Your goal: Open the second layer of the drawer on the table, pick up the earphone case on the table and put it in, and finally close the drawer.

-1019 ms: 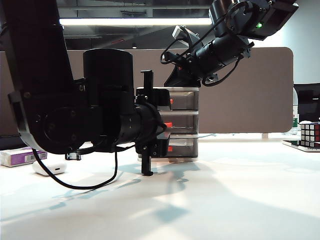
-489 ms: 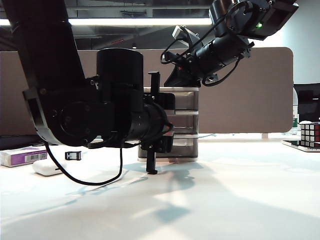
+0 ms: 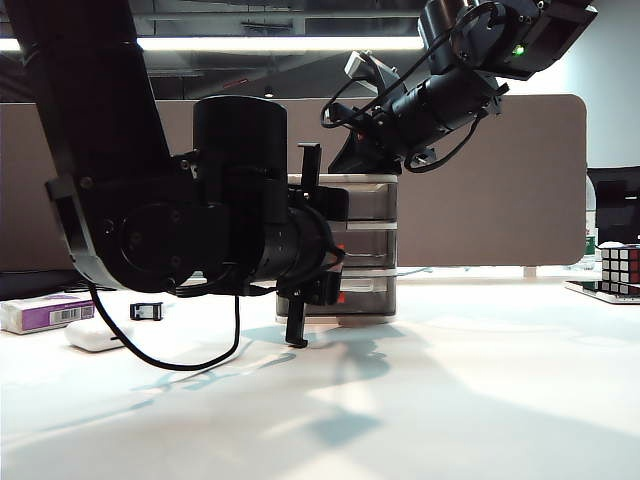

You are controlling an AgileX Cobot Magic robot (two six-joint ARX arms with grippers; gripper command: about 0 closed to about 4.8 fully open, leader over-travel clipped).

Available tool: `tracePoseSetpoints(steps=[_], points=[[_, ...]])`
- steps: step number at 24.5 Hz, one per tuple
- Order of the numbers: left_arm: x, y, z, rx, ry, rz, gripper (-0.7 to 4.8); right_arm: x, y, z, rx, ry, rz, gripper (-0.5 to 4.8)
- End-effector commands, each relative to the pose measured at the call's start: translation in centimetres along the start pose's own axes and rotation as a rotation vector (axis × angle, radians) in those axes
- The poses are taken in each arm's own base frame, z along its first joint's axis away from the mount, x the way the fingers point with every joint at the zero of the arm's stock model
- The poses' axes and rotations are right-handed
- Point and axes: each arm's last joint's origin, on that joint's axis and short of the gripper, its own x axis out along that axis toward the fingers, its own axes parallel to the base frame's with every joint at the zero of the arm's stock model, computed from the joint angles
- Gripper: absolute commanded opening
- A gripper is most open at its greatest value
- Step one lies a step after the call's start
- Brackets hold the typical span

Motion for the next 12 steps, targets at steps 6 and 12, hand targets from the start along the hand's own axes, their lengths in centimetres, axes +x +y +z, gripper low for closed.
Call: tracePoseSetpoints(steps=[6, 12], points=[[0.01, -0.15, -0.05, 0.017, -0.010, -0.003, -0.08, 0.37, 0.02, -1.76, 0.058, 0.106, 0.010, -0.03], [-0.52, -0.57, -0.43, 0.050, -0.010, -0.057, -0.06, 0.36, -0.02, -1.76, 0.058, 0.106, 0.006, -0.03]])
